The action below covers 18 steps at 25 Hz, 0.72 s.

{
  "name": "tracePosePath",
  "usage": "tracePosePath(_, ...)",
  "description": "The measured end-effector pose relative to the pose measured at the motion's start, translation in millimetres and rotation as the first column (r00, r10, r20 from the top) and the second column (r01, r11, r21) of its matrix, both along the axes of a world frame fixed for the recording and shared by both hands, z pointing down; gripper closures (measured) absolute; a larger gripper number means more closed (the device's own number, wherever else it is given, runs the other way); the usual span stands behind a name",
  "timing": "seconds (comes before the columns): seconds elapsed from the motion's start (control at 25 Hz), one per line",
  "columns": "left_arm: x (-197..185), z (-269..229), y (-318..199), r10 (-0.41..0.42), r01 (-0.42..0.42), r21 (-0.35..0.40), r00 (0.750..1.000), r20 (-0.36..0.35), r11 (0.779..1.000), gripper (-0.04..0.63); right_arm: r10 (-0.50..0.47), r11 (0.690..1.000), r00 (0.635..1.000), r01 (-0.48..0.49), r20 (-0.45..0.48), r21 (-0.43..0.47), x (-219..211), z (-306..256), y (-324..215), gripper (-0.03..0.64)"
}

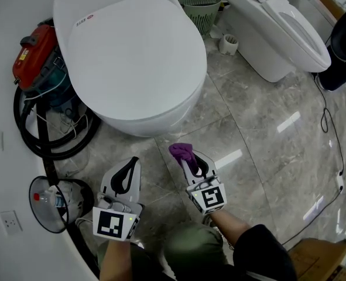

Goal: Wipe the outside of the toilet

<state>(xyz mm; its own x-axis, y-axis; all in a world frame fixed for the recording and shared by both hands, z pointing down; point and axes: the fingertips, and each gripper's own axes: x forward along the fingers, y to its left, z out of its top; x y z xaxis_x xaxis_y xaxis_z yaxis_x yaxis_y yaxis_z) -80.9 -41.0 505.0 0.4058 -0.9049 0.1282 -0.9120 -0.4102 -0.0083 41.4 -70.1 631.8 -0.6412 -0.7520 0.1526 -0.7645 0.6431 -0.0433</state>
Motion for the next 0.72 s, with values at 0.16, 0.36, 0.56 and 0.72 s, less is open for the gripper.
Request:
tracePosePath(0.16,-0.9,-4.2,2.2,-0.005,0.005,0.011,1.000,-0.004,1.000,0.594,-0.134,0.991,0.991,0.134,0.009,-0.018,-54.2,11.8,17.5,0.536)
tracePosePath(0.36,-8.1,-9.7,6.2,-0.022,0.022,0.019,1.000,-0.013,1.000,0.594,-0.181,0.983,0.983,0.181,0.006,0.009,-111.8,19.5,1.2,0.535)
tracePosePath(0.56,-15.8,-14.8,8.1,-0.048,0.049,0.027,0.998,-0.028,0.998,0.594,-0.173,0.985,0.982,0.171,-0.073,-0.029,-125.9,43.6,-19.5,0.536)
tracePosePath(0.72,-16.1,-13.2,5.7,-0.042,0.043,0.026,0.999,-0.024,0.999,0.594,-0.109,0.993,0.992,0.106,-0.070,-0.047,-107.5,47.3,-36.3,0.535)
